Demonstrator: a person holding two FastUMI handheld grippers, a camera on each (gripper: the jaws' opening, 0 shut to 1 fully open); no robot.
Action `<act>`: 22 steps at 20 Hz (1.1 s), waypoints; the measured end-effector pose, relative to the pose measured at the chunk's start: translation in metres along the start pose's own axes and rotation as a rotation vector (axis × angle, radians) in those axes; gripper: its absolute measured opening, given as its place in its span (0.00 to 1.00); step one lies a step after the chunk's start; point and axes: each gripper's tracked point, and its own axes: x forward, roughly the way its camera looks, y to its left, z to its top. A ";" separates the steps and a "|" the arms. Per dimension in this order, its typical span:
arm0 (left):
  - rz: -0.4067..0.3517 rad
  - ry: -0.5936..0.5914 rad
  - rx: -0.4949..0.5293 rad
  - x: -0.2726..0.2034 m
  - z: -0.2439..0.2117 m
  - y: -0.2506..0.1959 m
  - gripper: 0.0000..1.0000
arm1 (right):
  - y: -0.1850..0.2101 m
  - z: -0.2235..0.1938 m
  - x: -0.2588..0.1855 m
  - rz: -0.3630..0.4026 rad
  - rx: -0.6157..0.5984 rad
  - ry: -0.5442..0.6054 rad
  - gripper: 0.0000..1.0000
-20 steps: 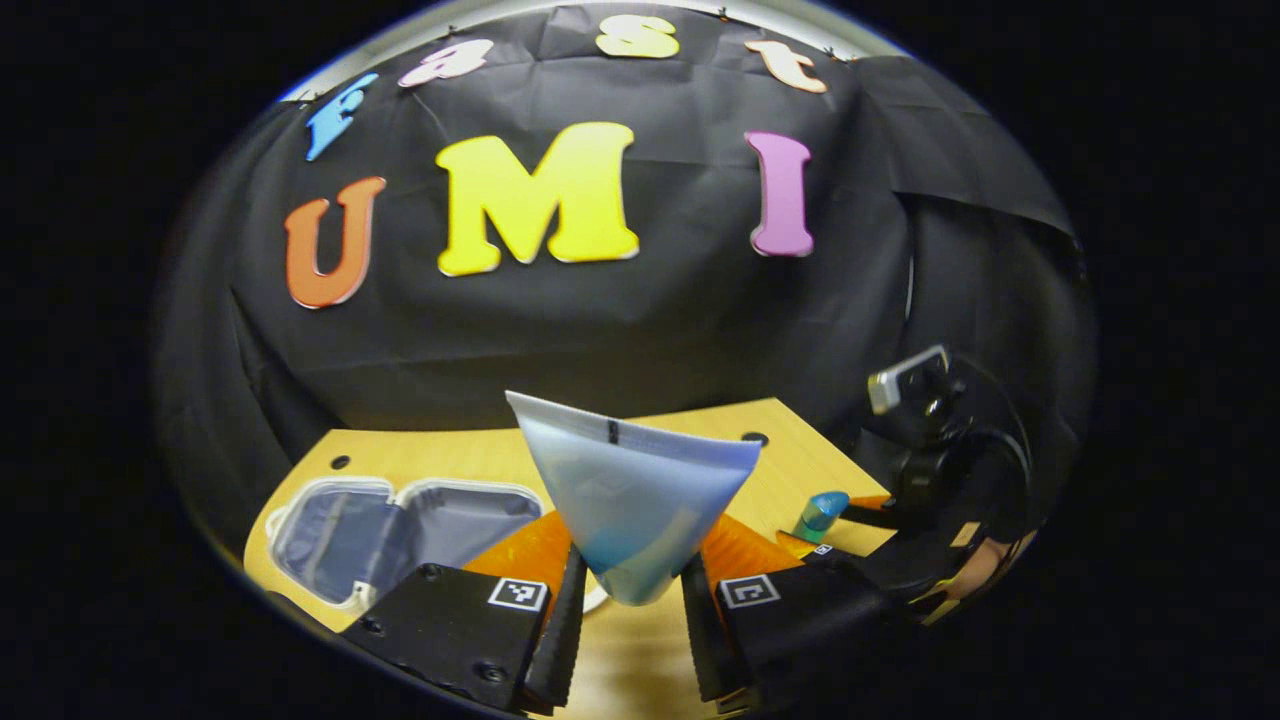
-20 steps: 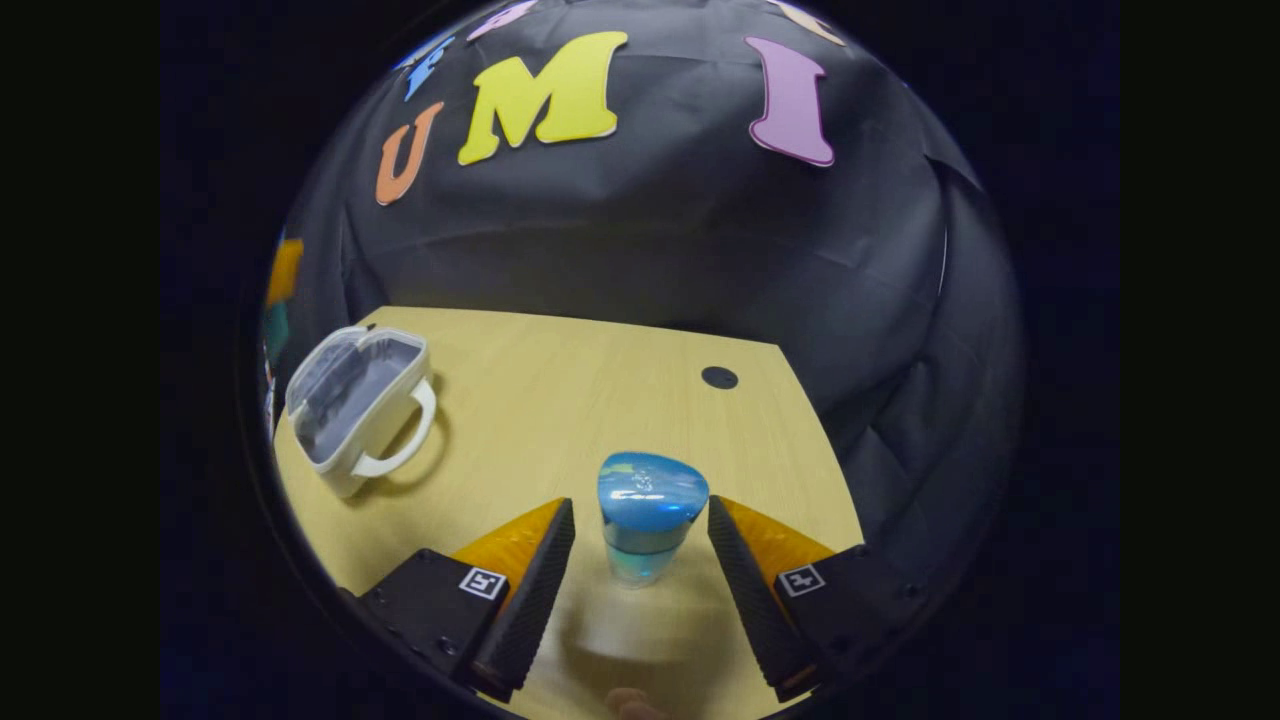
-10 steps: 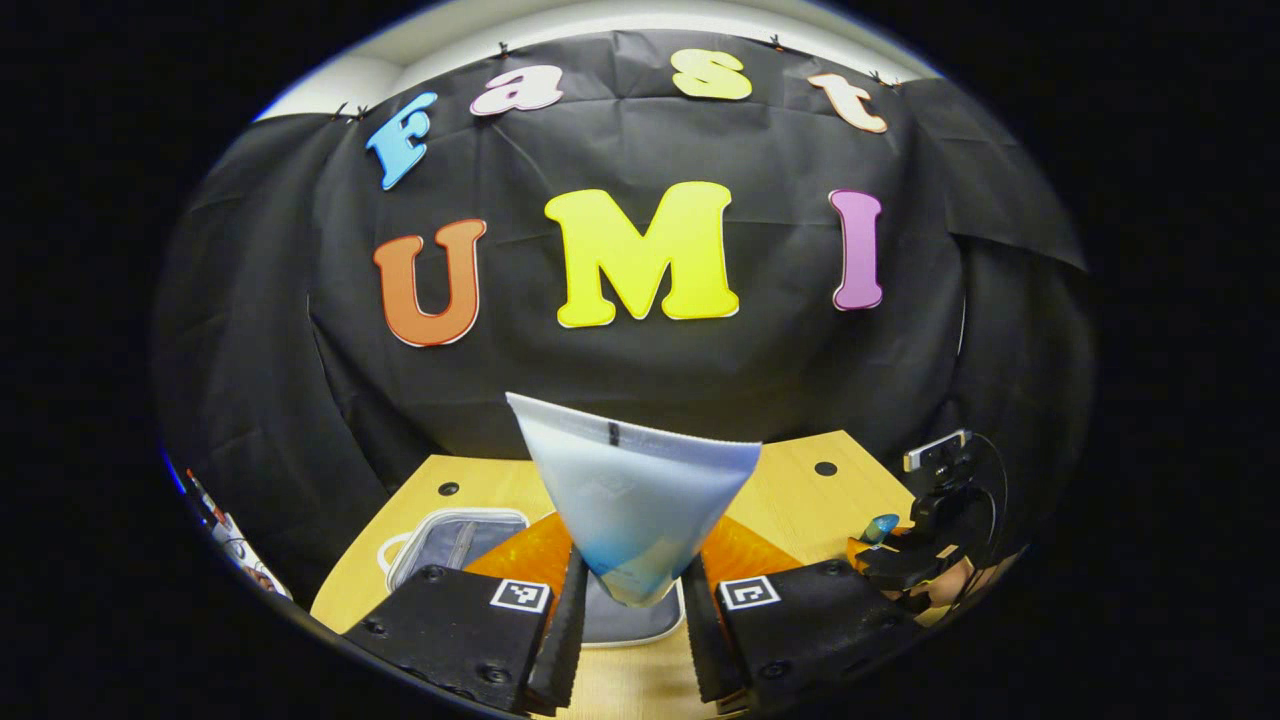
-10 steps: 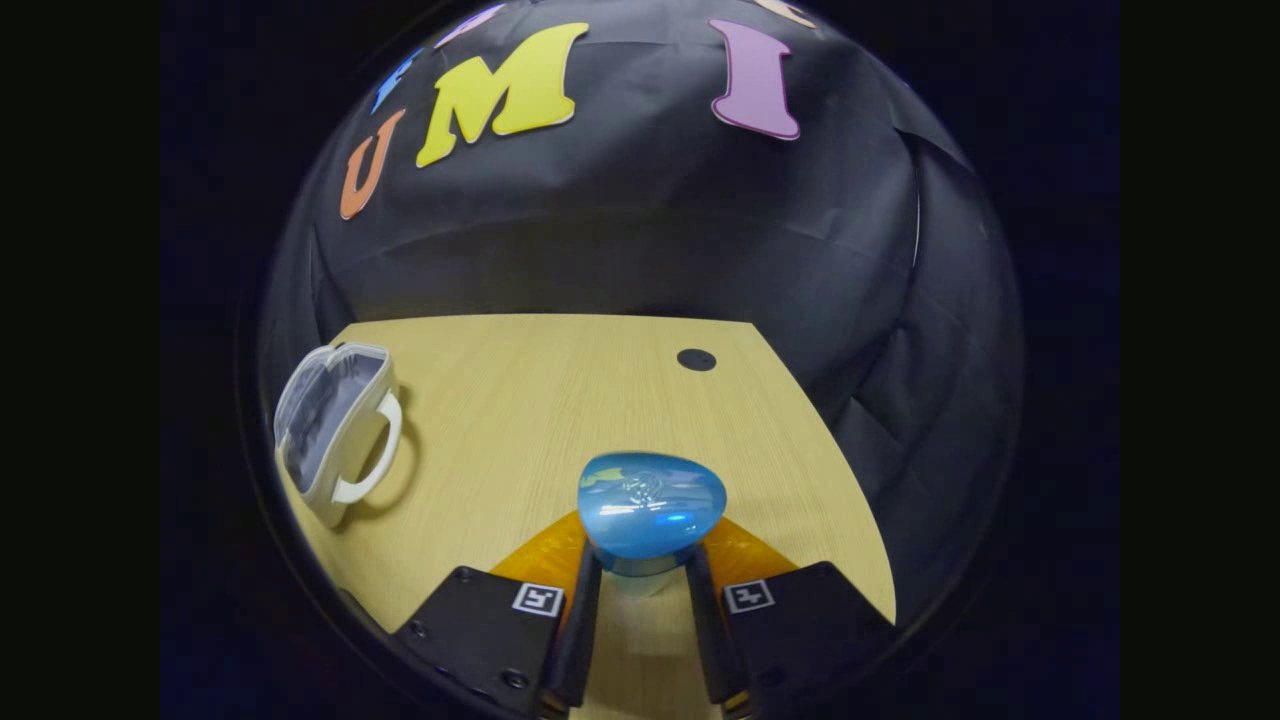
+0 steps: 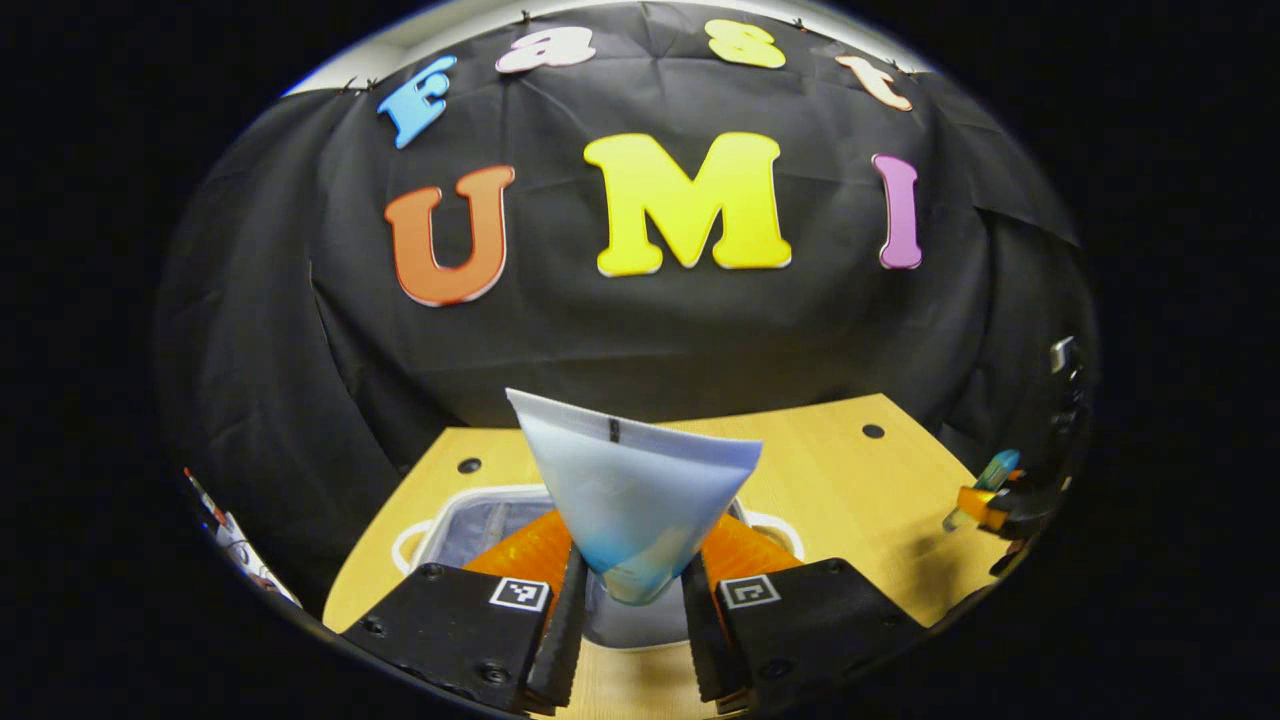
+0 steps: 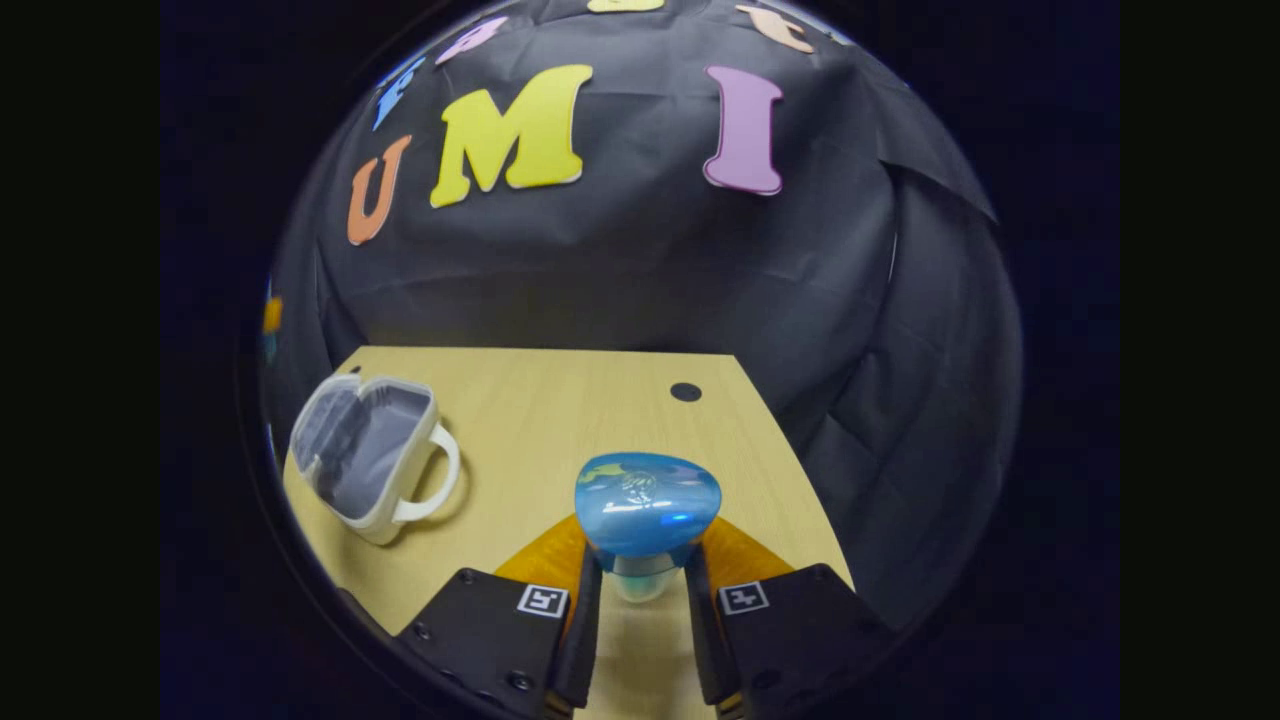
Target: First open the suitcase, pack the skin care products into it, and then close the suitcase.
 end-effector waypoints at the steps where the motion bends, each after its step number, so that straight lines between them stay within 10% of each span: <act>1: -0.017 0.035 -0.010 0.014 -0.018 -0.002 0.48 | 0.001 0.004 -0.011 -0.007 0.015 -0.007 0.38; 11: -0.091 0.413 -0.051 0.082 -0.172 -0.013 0.48 | 0.034 -0.009 -0.075 -0.045 -0.022 0.036 0.37; 22: -0.053 0.634 -0.074 0.120 -0.198 -0.010 0.48 | 0.078 -0.010 -0.071 0.030 -0.088 0.081 0.38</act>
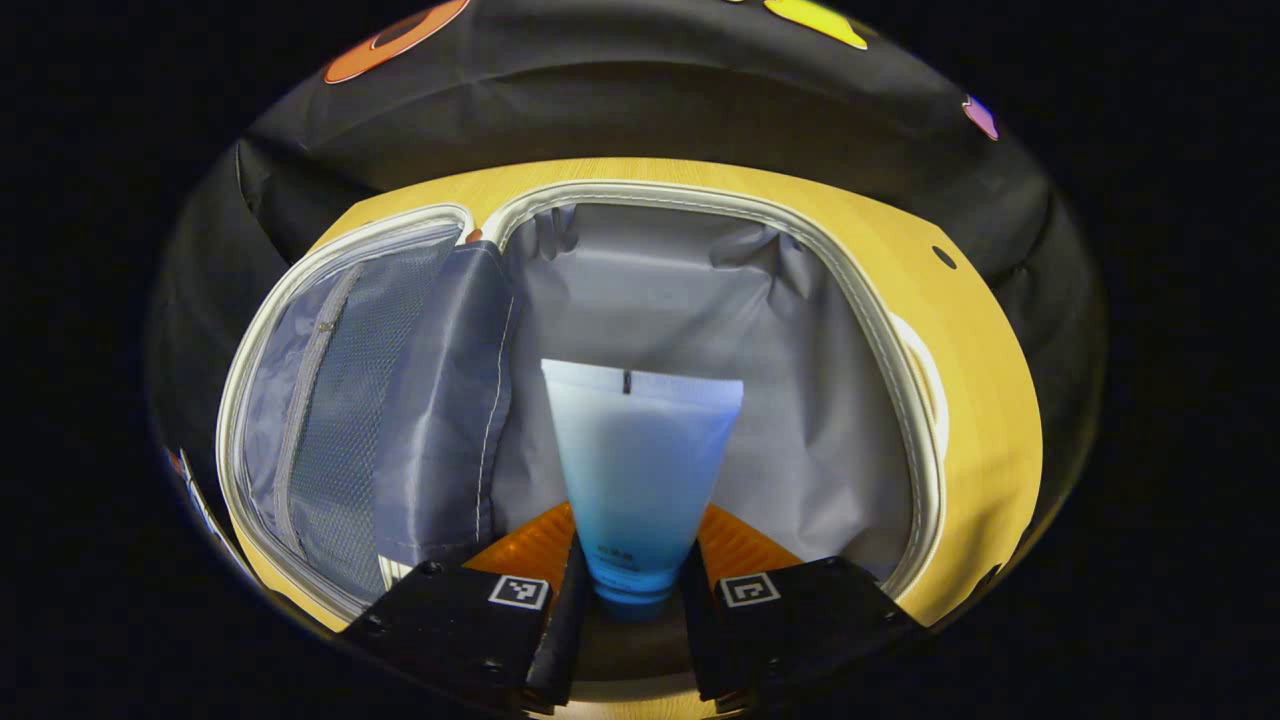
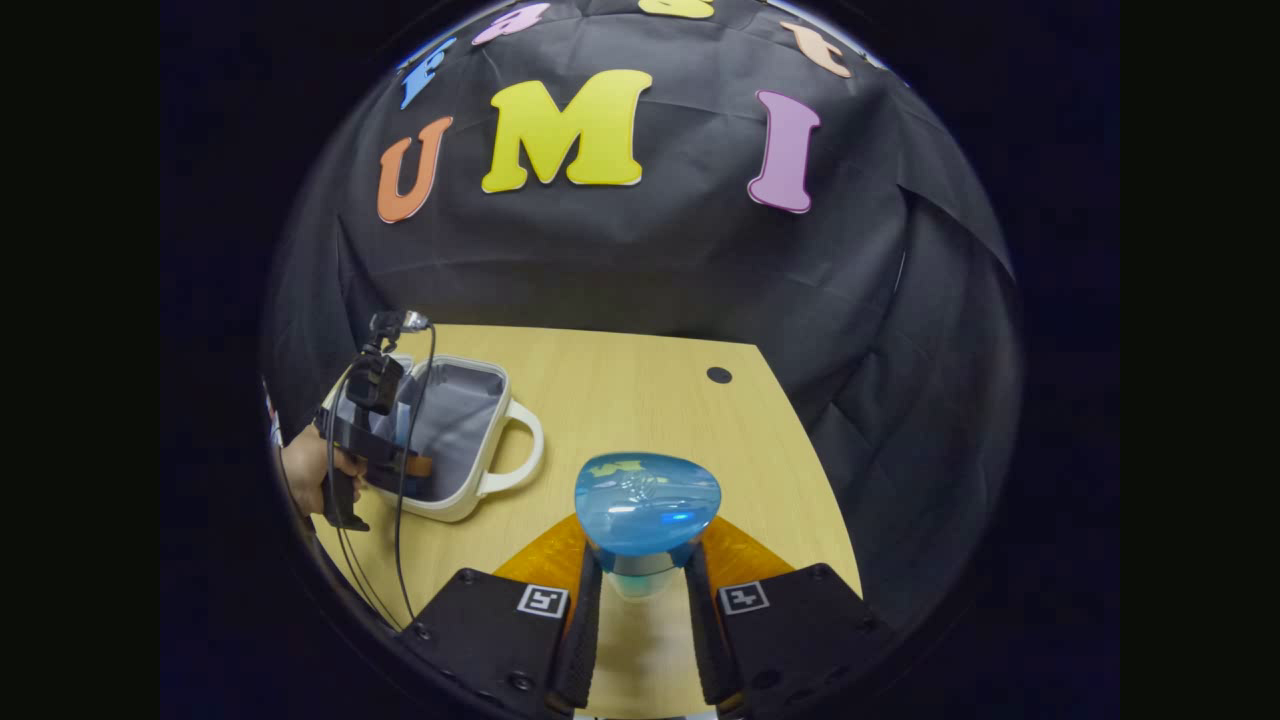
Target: First open the suitcase, pack the skin care products into it, and then close the suitcase.
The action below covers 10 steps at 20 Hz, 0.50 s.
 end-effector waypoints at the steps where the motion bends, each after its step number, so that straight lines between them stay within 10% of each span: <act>1: 0.005 0.009 0.003 0.003 0.003 0.000 0.48 | 0.002 0.003 0.001 0.003 -0.004 -0.002 0.38; 10: 0.031 0.046 -0.004 0.006 0.005 0.000 0.49 | 0.018 0.004 0.015 0.047 -0.014 0.010 0.38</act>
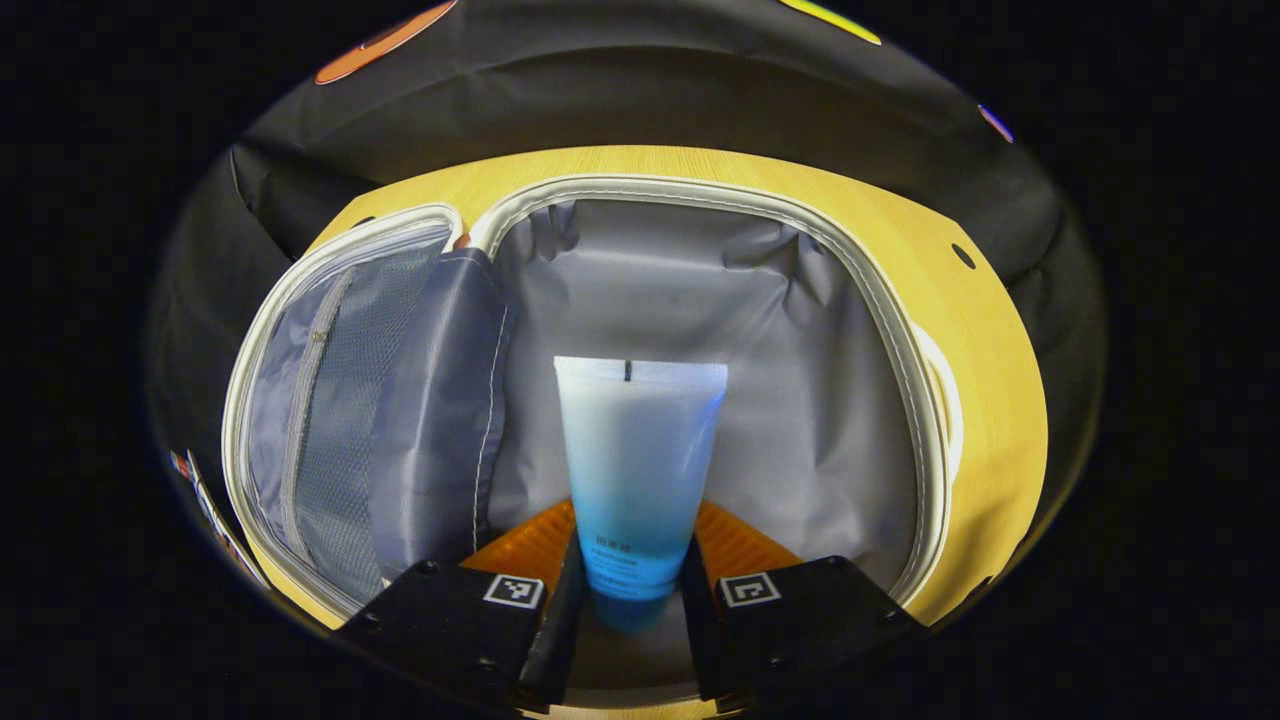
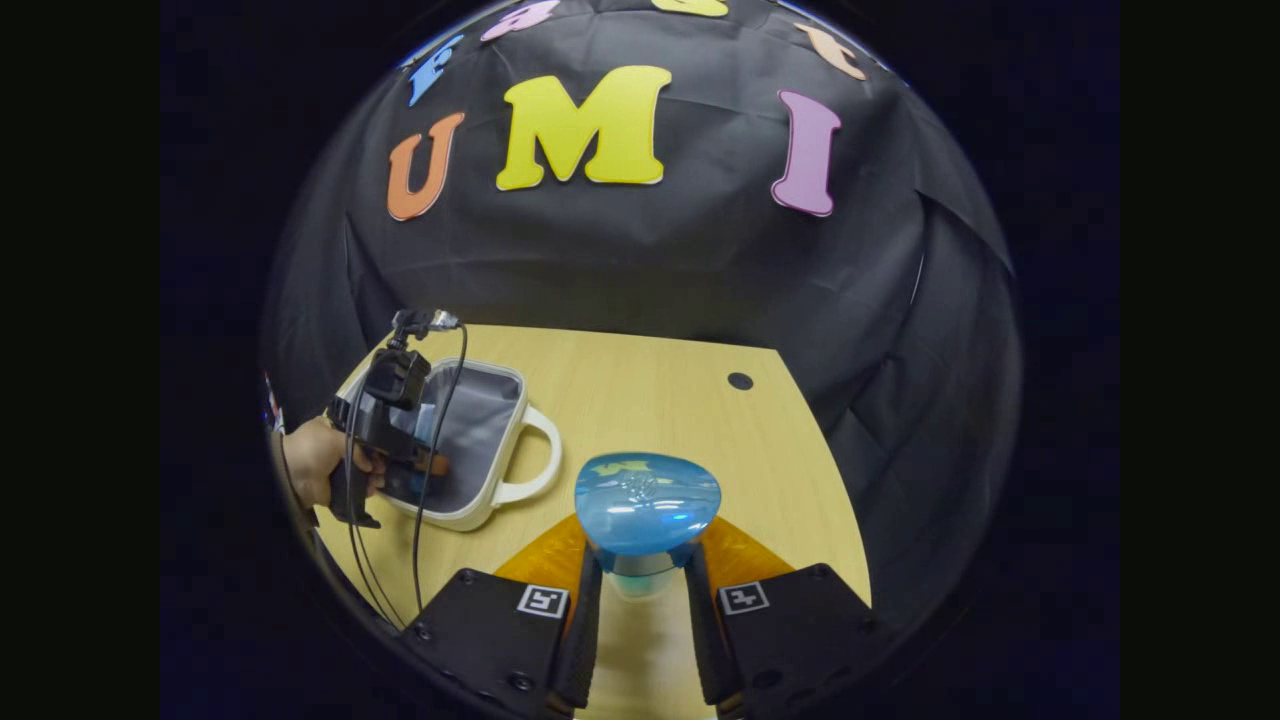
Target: First open the suitcase, pack the skin care products into it, and then close the suitcase.
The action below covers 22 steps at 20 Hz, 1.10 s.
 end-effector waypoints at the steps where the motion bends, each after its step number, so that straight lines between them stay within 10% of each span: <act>1: 0.001 -0.001 -0.005 0.001 0.000 -0.001 0.50 | 0.002 0.001 0.001 0.006 -0.001 -0.002 0.38; 8: -0.006 -0.057 -0.050 -0.024 0.004 -0.003 0.69 | 0.030 0.022 0.007 0.064 -0.039 -0.033 0.38; 22: 0.099 -0.808 0.006 -0.300 0.079 0.106 0.97 | 0.228 0.020 0.086 0.272 -0.050 0.072 0.38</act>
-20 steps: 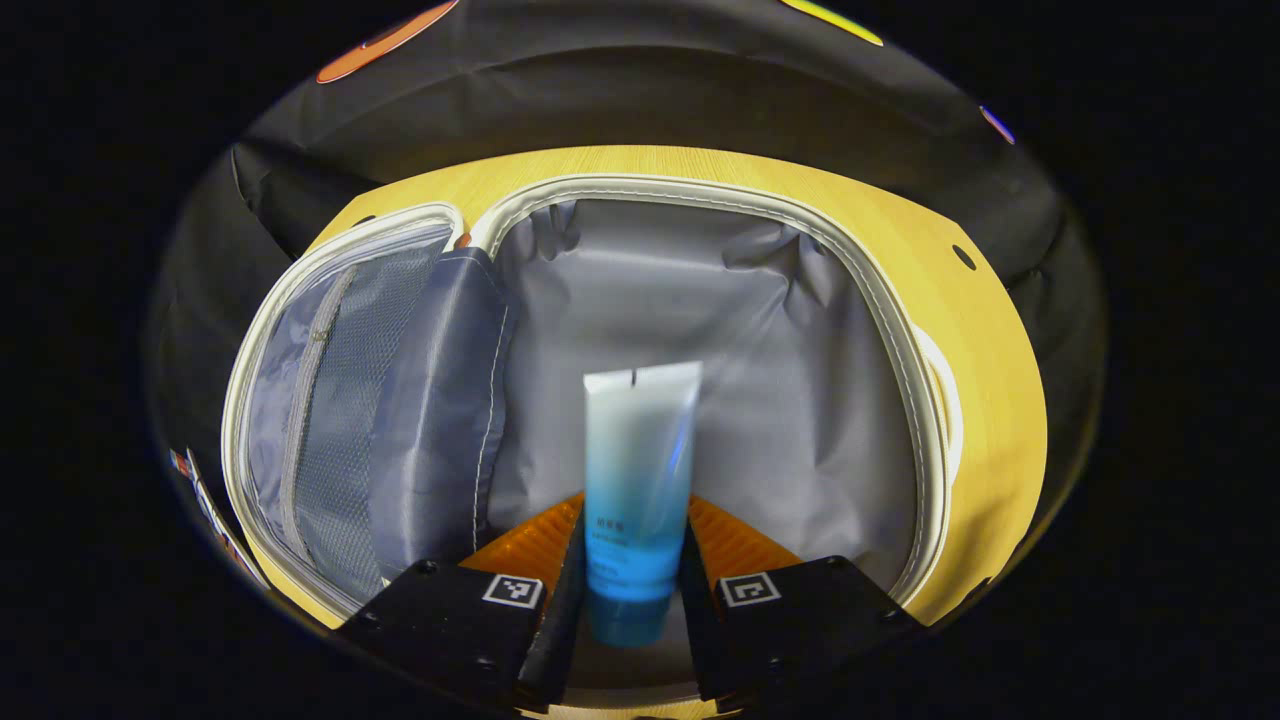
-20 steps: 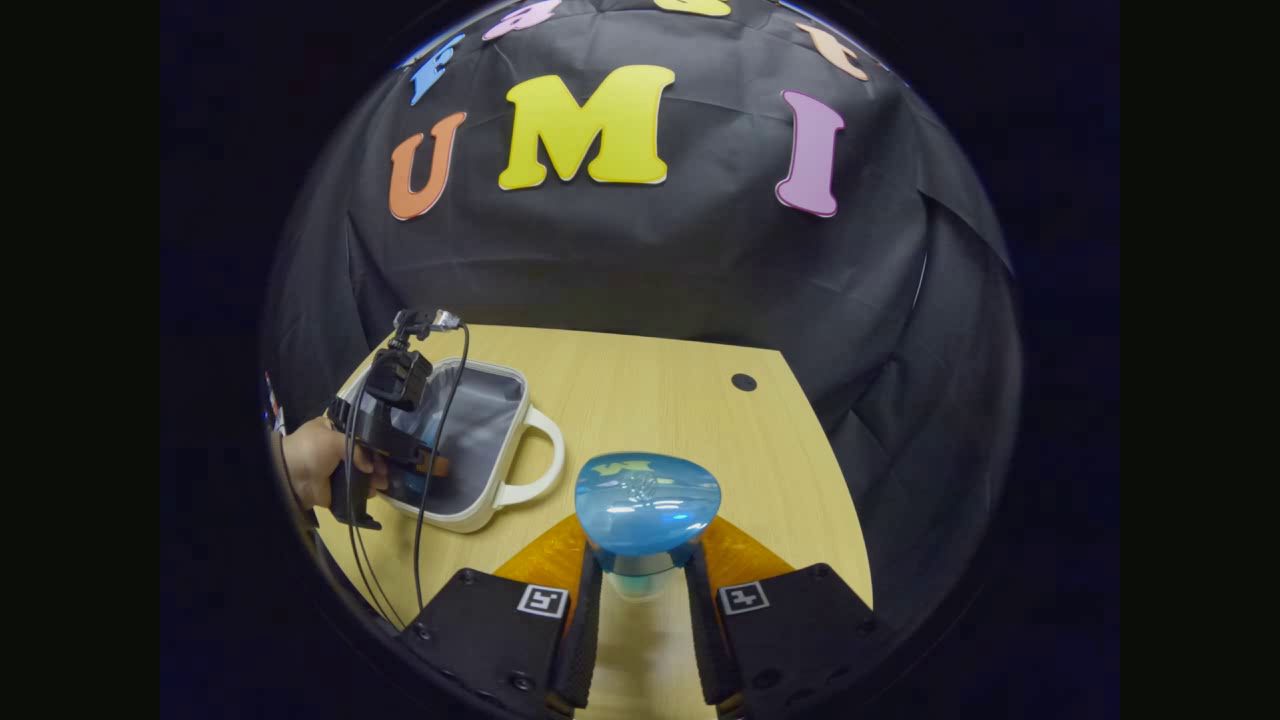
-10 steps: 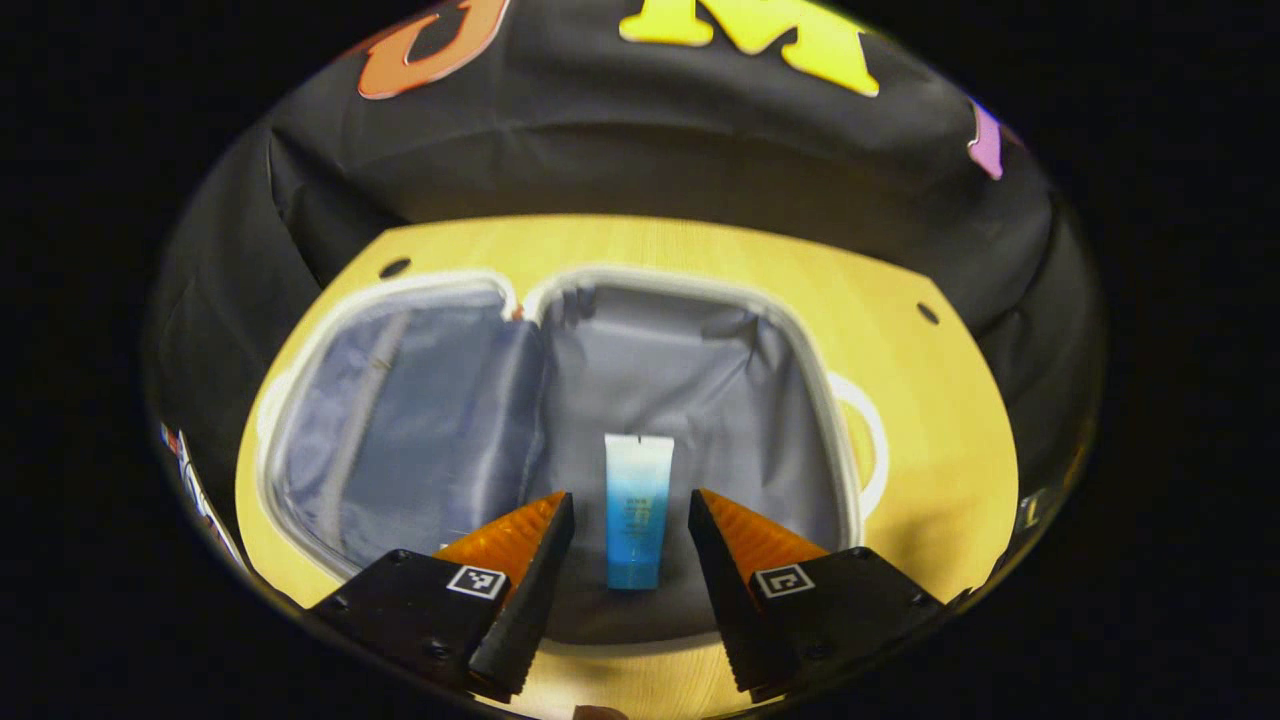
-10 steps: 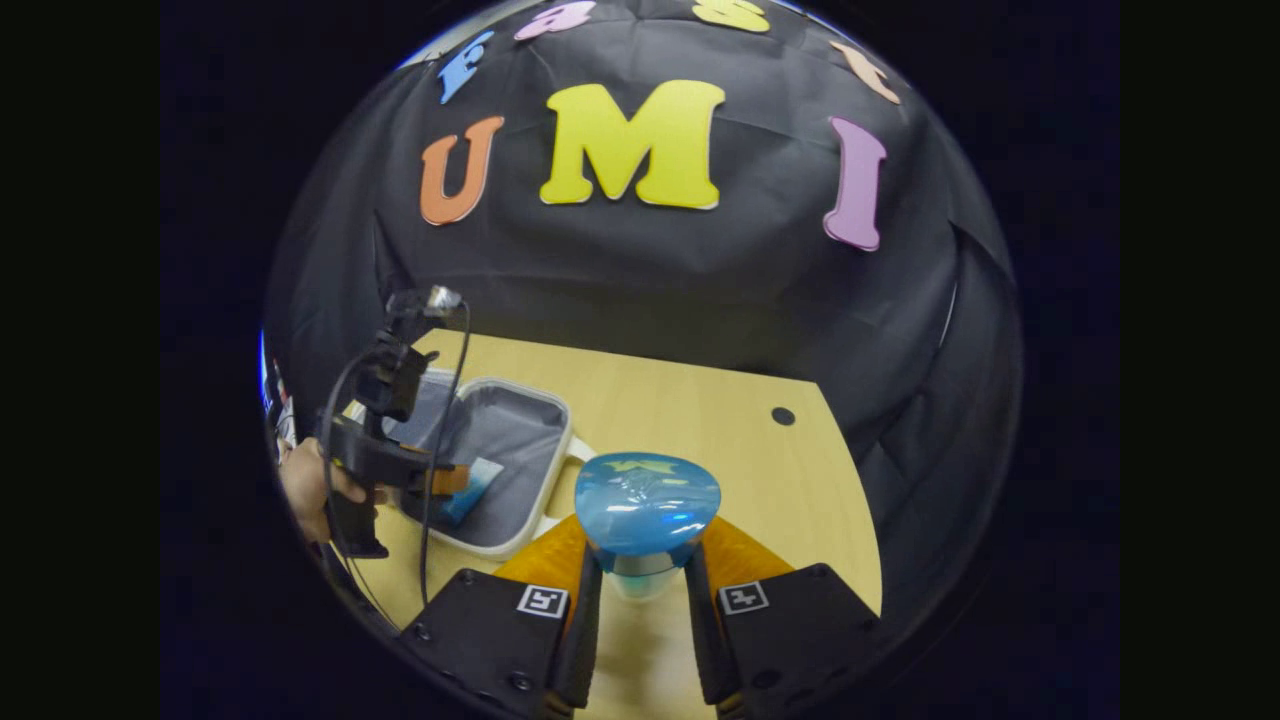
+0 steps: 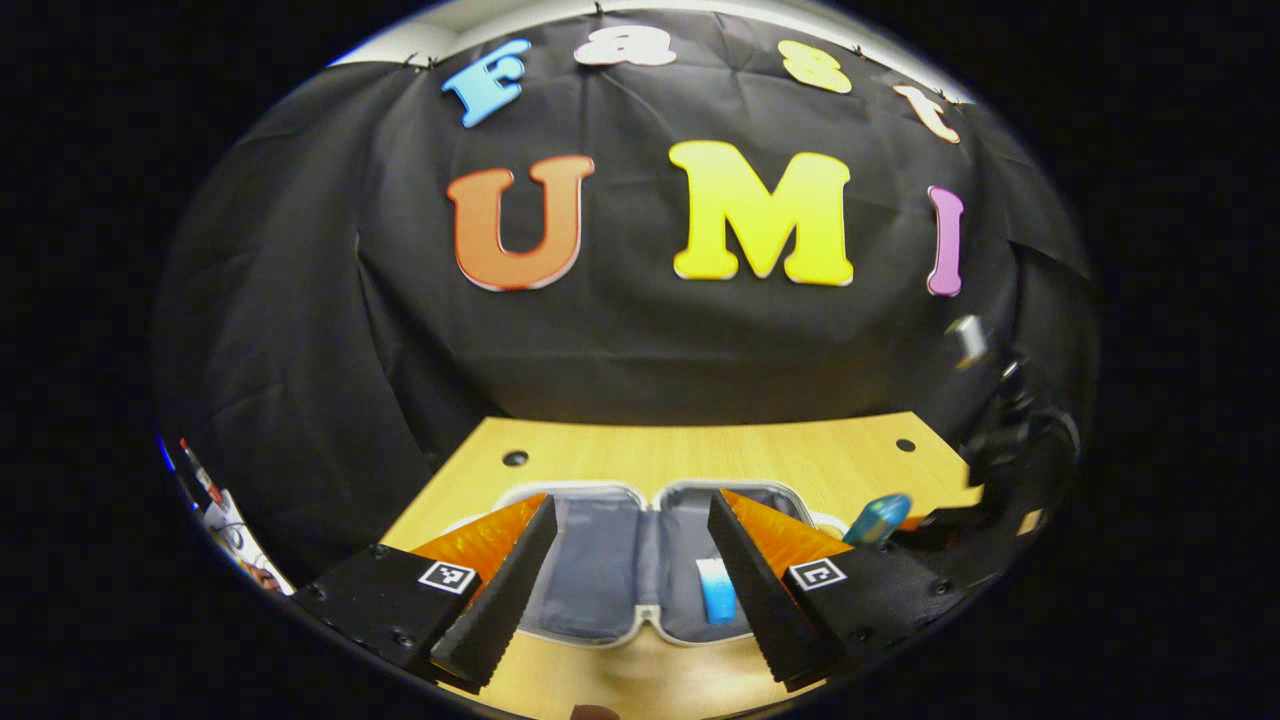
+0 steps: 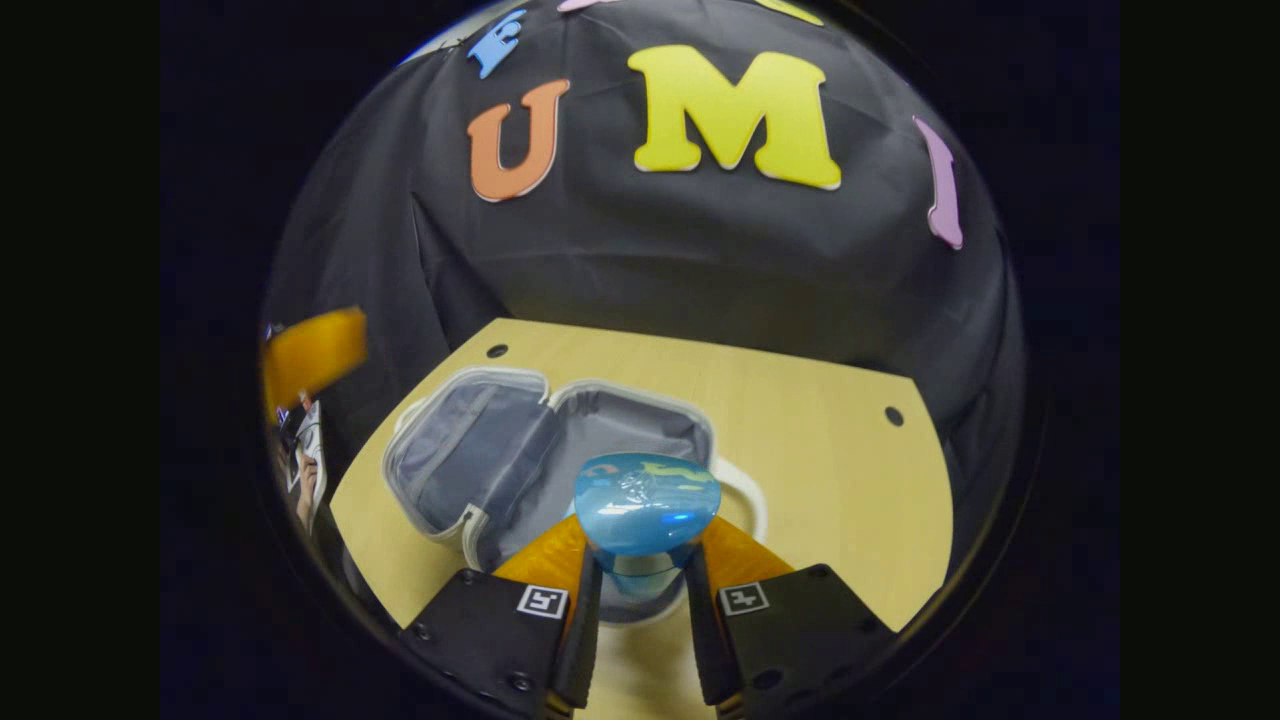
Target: First open the suitcase, pack the skin care products into it, and then close the suitcase.
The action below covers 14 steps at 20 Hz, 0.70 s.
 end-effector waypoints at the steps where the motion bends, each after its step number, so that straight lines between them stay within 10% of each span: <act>1: 0.008 -0.033 0.011 -0.008 0.009 0.009 0.98 | 0.006 -0.013 0.014 -0.007 0.017 0.034 0.36; 14: 0.030 -0.233 0.045 -0.044 0.063 0.068 1.00 | 0.009 -0.042 0.091 -0.116 0.116 0.163 0.38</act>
